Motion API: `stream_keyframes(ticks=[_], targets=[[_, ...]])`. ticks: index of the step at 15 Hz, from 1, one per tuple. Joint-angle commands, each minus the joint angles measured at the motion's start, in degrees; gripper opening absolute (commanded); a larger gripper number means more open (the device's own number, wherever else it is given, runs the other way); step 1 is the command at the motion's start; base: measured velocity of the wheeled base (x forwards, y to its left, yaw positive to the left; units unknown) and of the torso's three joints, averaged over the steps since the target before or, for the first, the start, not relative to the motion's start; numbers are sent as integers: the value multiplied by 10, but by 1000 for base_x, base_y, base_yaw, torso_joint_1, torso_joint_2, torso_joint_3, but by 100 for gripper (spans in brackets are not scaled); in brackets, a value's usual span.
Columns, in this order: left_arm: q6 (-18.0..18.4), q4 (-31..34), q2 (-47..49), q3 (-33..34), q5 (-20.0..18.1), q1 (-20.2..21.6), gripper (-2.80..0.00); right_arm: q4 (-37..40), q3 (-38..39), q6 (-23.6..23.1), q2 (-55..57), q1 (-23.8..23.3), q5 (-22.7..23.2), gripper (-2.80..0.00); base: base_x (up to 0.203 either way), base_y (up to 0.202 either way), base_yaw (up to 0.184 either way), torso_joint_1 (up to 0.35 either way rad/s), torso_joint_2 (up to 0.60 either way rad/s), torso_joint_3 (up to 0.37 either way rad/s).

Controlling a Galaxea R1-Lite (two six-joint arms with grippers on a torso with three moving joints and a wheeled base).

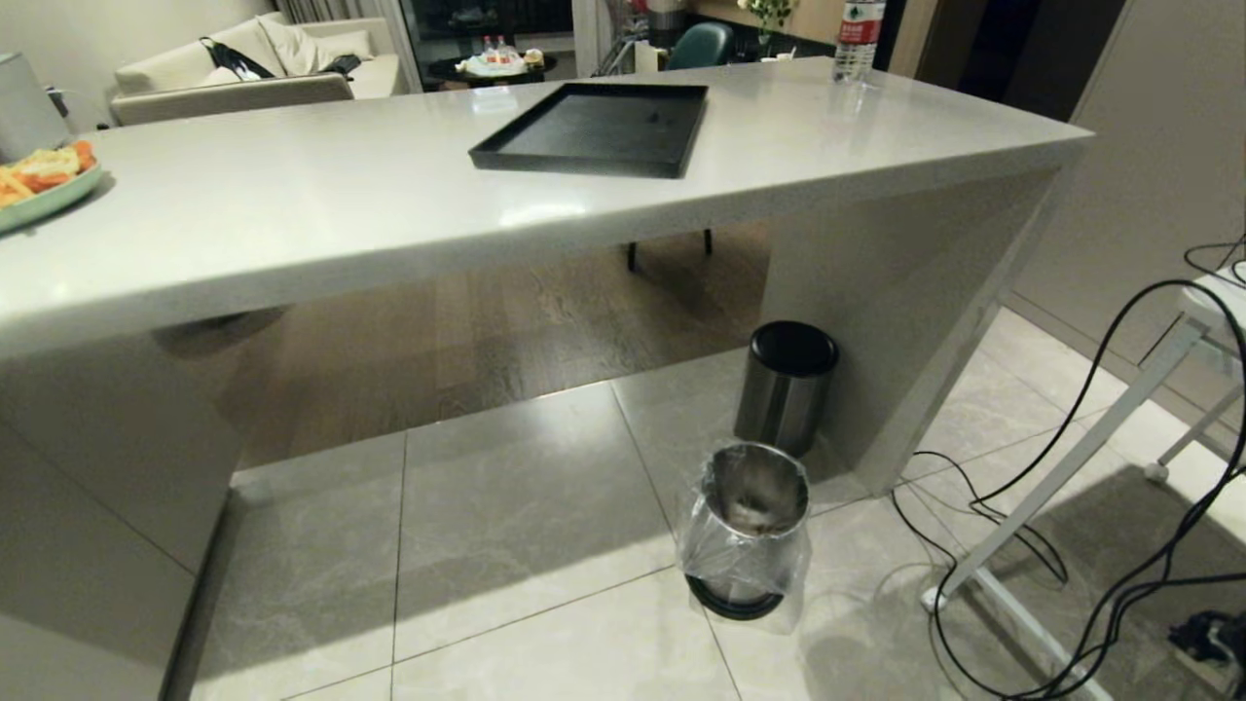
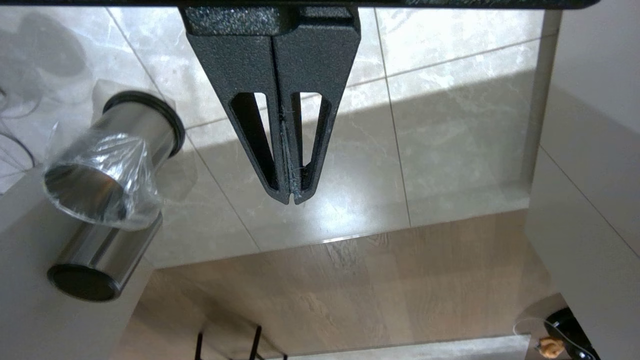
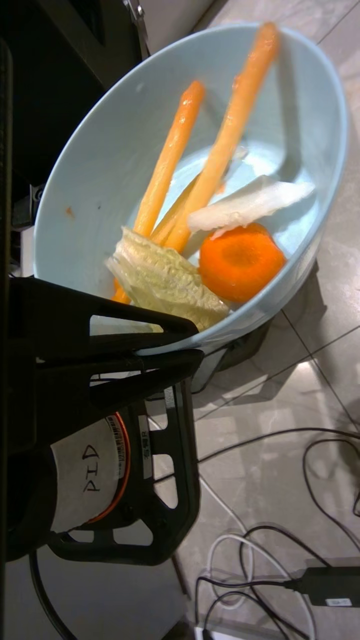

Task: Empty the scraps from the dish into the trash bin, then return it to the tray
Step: Move the bowl over the trash can

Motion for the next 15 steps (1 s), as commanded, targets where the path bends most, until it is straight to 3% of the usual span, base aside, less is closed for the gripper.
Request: stream_keyframes(ticks=[1,4,15], targets=[[0,0,0,0,0,0,-280,1,0,2,0,1,0,-280,0,0,0,10,417,437],[0,0,0,0,0,0,-280,2,1,2,1,0,0,-280,0,0,0,20,360,398],[0,0,1,0,0,0,-280,1,-11,2,5,-2,-1,-280,0,0,0,8,35,36]])
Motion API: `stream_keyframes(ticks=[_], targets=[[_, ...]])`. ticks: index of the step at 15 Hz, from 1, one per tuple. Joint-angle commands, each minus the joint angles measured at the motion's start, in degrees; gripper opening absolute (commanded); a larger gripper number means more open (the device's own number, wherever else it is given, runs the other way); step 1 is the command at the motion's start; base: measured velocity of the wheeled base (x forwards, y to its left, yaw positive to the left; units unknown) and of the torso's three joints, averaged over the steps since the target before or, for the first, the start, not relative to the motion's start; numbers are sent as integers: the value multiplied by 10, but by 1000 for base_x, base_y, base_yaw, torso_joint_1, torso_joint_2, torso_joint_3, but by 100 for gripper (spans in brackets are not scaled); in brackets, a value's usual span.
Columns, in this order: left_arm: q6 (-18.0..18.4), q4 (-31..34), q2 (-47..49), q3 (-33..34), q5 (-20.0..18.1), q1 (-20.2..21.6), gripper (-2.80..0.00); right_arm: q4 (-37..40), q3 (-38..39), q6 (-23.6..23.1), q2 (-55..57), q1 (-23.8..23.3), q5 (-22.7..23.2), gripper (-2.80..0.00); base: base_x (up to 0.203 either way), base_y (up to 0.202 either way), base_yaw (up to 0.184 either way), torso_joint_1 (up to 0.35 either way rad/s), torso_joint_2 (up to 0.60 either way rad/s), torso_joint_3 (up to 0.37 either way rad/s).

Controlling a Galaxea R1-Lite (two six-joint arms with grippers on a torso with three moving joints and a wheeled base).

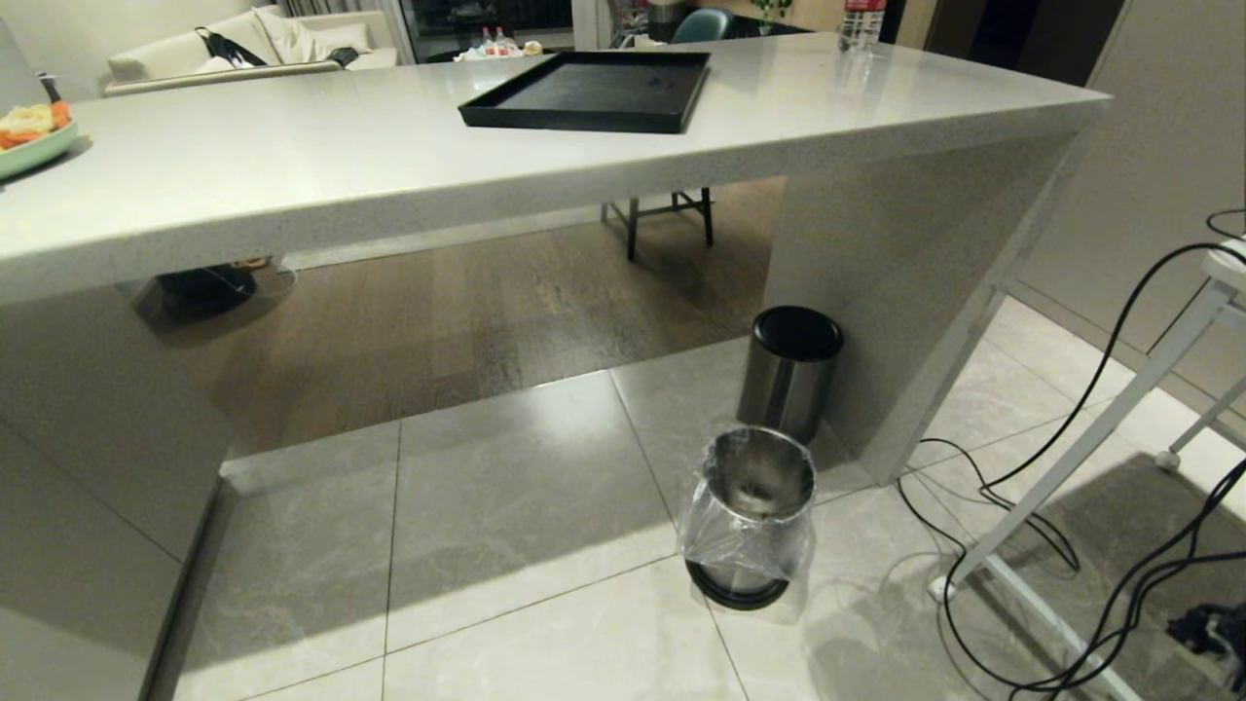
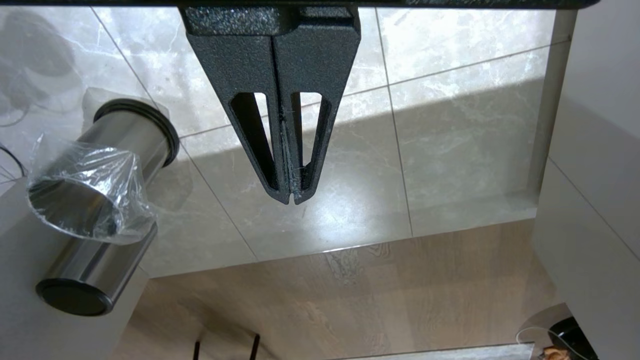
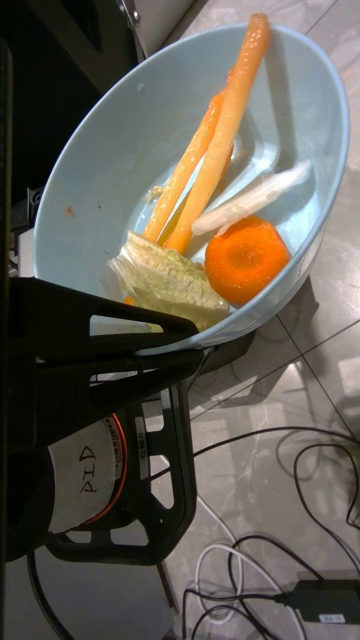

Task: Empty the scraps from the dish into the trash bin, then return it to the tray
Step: Move the bowl over the trash can

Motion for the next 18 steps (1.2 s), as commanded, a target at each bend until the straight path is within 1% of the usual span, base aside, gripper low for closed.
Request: stream_keyframes(ticks=[1,7,18], targets=[[-1,0,0,0,1,0,-280,2,-7,2,1,1,0,-280,0,0,0,0,0,0],[-1,0,1,0,1,0,-280,1,-8,3,-2,0,1,-280,0,0,0,0,0,0],[0,0,1,0,1,0,-280,5,-9,2,-41,1,2,-280,0,0,0,0,0,0]])
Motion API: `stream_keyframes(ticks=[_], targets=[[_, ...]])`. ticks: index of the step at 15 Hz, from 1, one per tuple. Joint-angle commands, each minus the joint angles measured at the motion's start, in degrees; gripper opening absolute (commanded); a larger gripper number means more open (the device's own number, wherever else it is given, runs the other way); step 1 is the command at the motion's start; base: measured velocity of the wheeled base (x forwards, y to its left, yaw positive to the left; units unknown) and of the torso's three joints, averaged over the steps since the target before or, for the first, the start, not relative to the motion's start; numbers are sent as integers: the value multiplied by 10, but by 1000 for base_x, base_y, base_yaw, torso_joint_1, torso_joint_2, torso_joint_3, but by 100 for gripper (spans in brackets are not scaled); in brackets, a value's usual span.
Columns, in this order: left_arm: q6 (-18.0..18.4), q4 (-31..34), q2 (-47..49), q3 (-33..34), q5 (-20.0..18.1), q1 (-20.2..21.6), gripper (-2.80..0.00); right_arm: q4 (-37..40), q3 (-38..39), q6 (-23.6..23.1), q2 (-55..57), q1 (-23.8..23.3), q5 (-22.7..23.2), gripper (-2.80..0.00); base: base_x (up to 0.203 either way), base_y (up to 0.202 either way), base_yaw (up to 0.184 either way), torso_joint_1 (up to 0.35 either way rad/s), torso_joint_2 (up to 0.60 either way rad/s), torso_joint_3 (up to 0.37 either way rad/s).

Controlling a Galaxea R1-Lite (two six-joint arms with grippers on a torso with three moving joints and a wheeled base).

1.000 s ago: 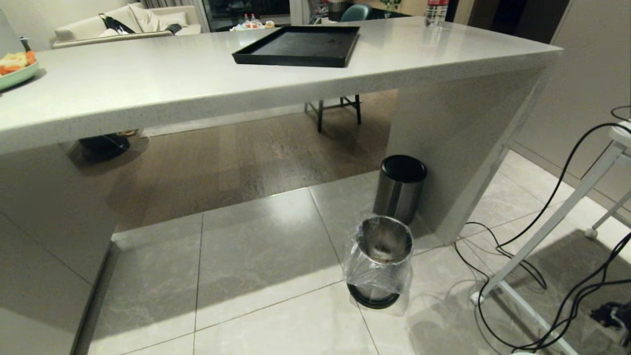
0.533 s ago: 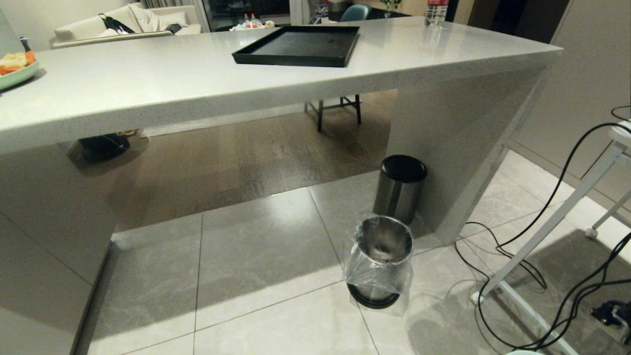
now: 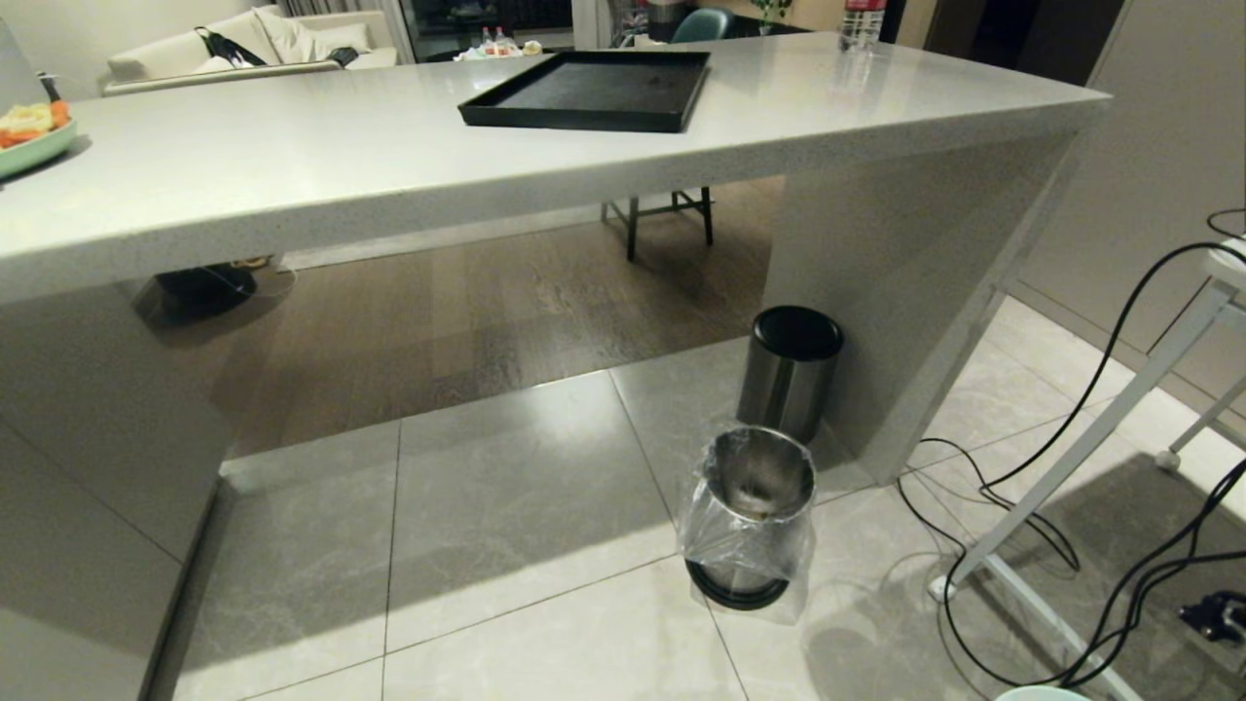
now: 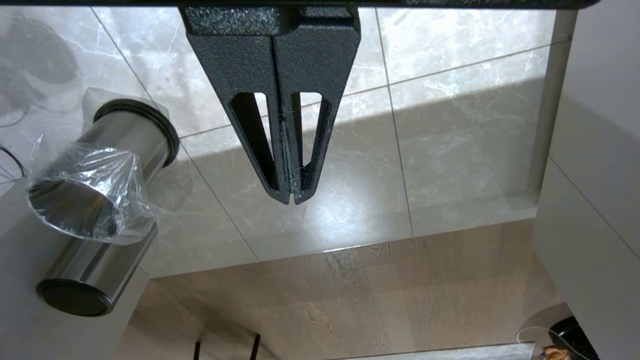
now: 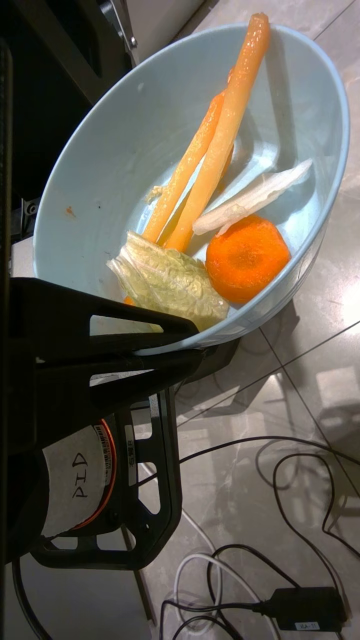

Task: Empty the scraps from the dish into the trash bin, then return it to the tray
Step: Move the bowl over the trash can

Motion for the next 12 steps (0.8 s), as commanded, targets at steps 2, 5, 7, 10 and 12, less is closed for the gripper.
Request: stream_keyframes(ticks=[2,5,7,10,12], targets=[[-1,0,1,0,0,0,-280,1,-1,2,-18,1,1,-280,0,0,0,0,0,0],[-1,0,0,0,0,0,-280,11,-6,2,-29,0,-4,-280,0,0,0,0,0,0],[-1,0,1,0,0,0,-280,18,-5,2,-30,1,-10,-280,0,0,0,4,0,-59],[-2,0,1,0,0,0,-280,20,2,3,-31,0,-10,-280,0,0,0,1,4,-163],[-2,0,1,0,0,0,-280,20,-1,3,-40,1,-10,-280,0,0,0,3,0,-194]])
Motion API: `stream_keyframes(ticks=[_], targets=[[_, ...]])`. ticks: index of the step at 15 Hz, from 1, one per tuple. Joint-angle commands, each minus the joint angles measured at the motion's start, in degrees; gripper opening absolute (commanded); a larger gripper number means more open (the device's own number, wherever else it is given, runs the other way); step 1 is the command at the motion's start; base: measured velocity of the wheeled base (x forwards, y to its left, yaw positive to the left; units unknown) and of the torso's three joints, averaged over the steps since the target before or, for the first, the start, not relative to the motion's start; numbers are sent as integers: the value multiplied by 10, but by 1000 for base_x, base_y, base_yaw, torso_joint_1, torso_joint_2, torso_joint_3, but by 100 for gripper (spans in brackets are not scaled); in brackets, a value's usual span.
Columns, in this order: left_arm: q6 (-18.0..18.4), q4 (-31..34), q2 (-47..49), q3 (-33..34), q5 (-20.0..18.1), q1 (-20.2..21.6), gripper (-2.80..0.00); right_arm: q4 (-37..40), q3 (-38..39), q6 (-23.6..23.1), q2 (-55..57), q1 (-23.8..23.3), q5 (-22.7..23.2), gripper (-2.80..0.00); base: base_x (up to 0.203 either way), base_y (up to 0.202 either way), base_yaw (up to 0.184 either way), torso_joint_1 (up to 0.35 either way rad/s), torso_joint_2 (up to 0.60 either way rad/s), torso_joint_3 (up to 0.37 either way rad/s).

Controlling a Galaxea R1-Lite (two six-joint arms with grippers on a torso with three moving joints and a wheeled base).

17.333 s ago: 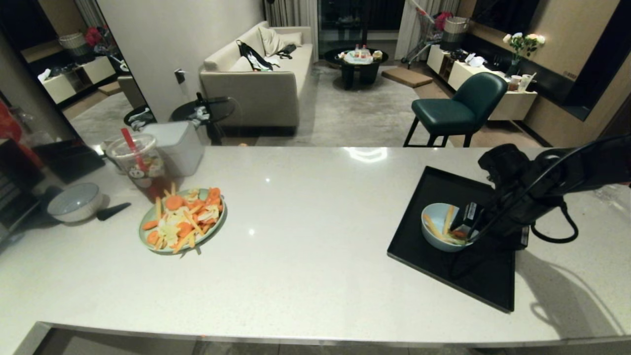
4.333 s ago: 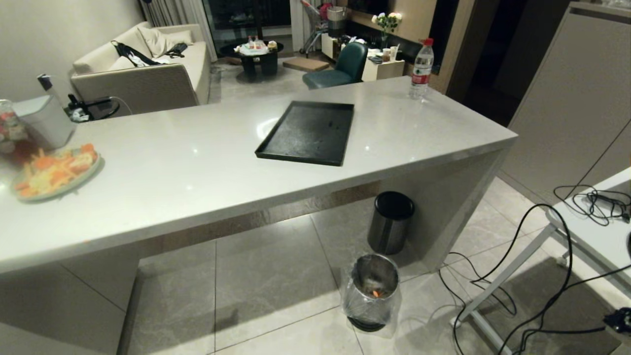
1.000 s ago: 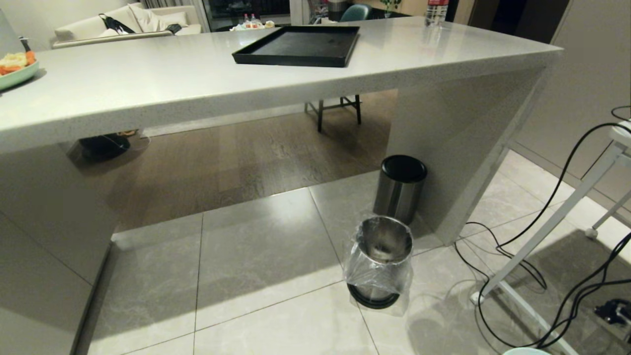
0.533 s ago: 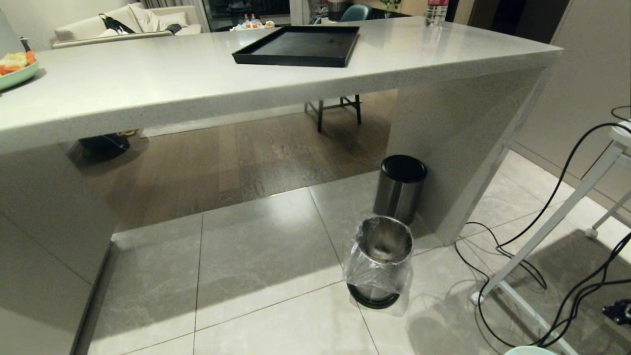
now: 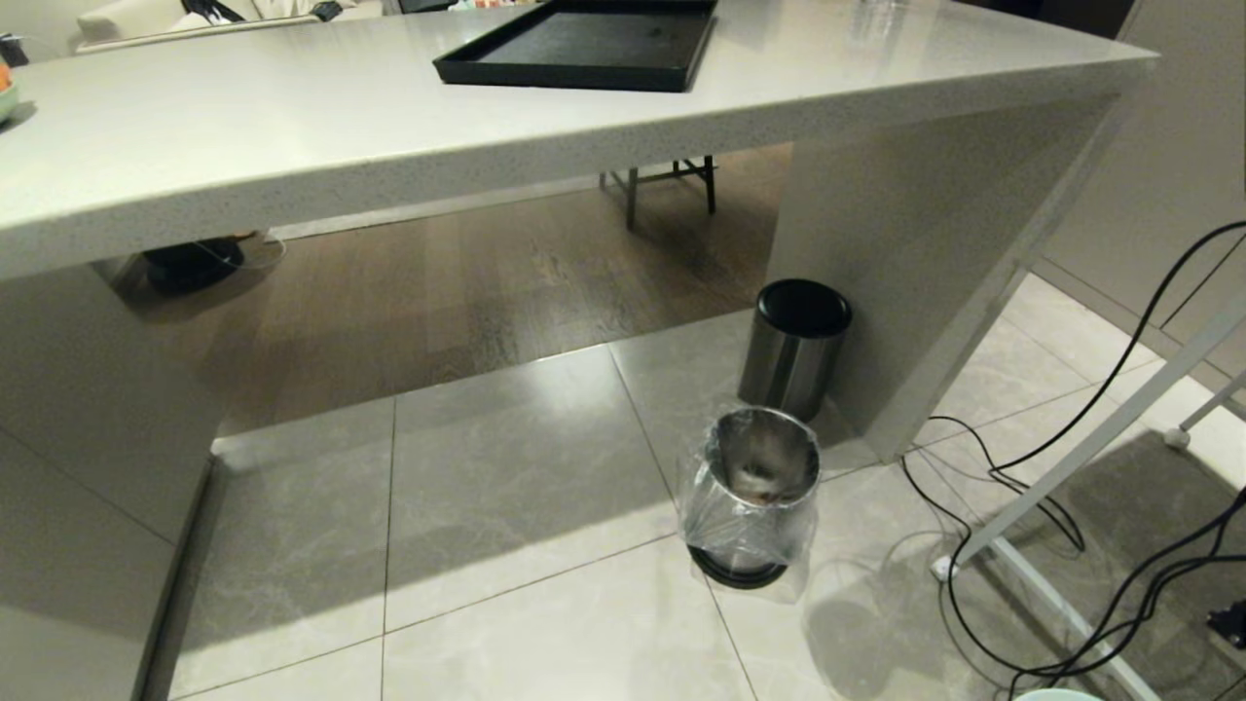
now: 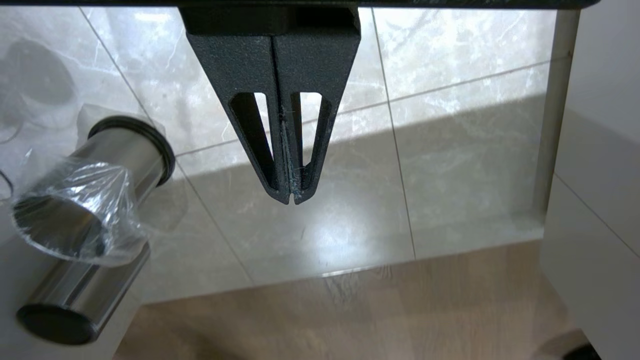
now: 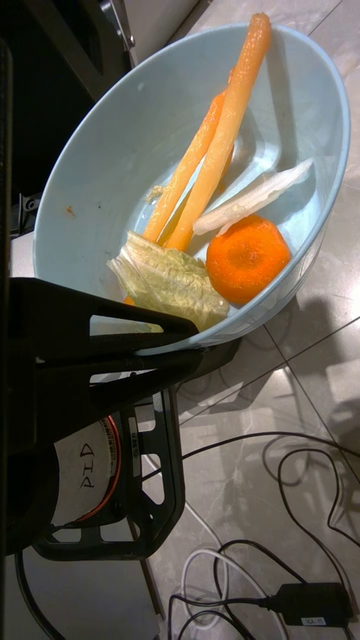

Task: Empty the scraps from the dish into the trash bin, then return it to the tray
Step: Move the bowl over the trash can

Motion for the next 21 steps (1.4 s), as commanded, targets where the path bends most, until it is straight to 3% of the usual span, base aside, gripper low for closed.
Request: stream_keyframes(ticks=[1,8,15,21], targets=[[-1,0,1,0,1,0,-280,2,-1,2,-8,0,0,-280,0,0,0,4,5,-185],[-1,0,1,0,1,0,-280,-8,-36,-2,-16,0,-3,-280,0,0,0,5,4,-201],[-1,0,1,0,1,0,-280,-11,-66,-73,-11,0,-4,-280,0,0,0,6,2,-199],[-1,0,1,0,1,0,-280,-44,-71,-87,31,0,-3,-280,0,0,0,3,3,-195]])
